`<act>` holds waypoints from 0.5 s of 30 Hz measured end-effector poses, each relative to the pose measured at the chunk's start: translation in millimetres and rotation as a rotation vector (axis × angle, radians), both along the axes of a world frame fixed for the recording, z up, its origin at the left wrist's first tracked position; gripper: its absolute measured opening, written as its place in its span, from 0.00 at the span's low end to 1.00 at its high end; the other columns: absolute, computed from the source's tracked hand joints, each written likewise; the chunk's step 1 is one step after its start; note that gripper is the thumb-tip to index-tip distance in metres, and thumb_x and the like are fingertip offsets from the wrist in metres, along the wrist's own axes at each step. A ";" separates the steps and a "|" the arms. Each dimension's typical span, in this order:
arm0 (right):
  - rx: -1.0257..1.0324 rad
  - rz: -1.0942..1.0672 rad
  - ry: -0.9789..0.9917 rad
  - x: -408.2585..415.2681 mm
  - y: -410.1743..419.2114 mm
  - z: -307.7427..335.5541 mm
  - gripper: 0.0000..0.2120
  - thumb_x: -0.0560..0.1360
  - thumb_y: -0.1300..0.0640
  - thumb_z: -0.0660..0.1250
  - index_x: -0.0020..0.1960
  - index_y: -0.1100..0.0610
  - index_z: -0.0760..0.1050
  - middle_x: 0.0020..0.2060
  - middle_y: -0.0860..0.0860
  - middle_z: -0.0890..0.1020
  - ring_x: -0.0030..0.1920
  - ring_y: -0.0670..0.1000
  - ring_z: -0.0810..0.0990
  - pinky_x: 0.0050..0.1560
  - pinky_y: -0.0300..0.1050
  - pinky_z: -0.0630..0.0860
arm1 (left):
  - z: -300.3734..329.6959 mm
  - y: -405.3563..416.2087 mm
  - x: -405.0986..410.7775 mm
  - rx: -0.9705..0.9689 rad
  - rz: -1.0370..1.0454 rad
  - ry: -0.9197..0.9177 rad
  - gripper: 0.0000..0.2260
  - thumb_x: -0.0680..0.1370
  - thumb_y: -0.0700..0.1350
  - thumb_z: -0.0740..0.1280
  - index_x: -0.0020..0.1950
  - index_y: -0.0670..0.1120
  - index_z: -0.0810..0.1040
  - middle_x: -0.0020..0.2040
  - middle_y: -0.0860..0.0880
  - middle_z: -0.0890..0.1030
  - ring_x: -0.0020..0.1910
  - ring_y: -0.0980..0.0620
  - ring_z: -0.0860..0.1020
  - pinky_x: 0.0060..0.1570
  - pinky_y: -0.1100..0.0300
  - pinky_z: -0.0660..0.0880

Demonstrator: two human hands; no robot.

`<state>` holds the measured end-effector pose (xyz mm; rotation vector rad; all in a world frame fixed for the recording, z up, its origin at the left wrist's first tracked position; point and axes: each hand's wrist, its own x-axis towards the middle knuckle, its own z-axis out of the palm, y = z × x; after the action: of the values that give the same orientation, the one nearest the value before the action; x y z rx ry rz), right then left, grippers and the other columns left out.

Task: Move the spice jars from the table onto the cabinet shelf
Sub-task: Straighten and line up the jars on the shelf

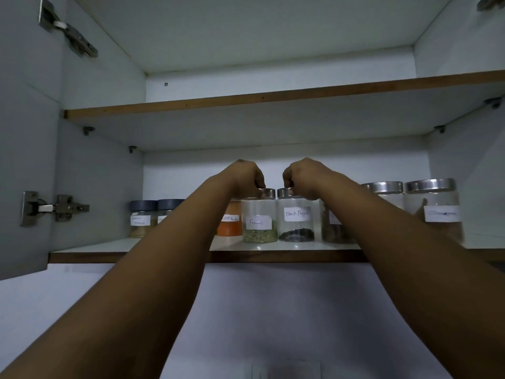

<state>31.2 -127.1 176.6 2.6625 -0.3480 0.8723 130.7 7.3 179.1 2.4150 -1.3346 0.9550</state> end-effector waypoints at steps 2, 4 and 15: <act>0.014 0.003 0.008 7.3 -2.8 1.6 0.12 0.78 0.63 0.66 0.60 0.57 0.78 0.58 0.53 0.80 0.58 0.54 0.78 0.52 0.43 0.75 | -1.4 -4.9 9.0 -0.007 0.005 0.016 0.13 0.76 0.43 0.71 0.59 0.42 0.82 0.56 0.45 0.83 0.54 0.49 0.80 0.57 0.58 0.75; 0.035 0.008 0.006 15.3 -5.5 2.7 0.11 0.77 0.63 0.67 0.59 0.59 0.79 0.58 0.54 0.81 0.57 0.55 0.79 0.54 0.44 0.75 | -2.6 -9.5 19.5 -0.031 0.000 0.055 0.13 0.75 0.42 0.72 0.59 0.43 0.82 0.57 0.45 0.83 0.55 0.49 0.80 0.58 0.58 0.74; 0.029 -0.122 0.022 71.5 -20.3 0.8 0.12 0.78 0.64 0.65 0.60 0.59 0.78 0.58 0.55 0.80 0.54 0.54 0.78 0.48 0.43 0.72 | -1.2 -45.1 78.4 -0.032 0.012 0.108 0.13 0.76 0.41 0.71 0.60 0.43 0.82 0.58 0.45 0.82 0.56 0.47 0.79 0.61 0.55 0.75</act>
<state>102.7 -147.4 177.4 2.6430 -0.5149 0.8059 209.1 -37.8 177.9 2.4163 -1.2587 0.8297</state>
